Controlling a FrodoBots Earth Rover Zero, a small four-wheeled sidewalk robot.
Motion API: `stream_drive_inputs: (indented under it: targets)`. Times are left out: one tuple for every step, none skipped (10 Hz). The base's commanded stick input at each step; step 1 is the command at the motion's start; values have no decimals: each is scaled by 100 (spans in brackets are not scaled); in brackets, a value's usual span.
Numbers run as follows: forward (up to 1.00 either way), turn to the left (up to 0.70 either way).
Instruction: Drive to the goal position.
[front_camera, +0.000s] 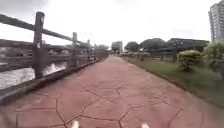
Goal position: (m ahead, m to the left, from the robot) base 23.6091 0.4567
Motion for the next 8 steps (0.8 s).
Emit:
stream_drive_inputs:
  targets:
    - [70, 0]
    - [70, 0]
    - [70, 0]
    - [70, 0]
    - [70, 0]
    - [70, 0]
    - [70, 0]
    - [70, 0]
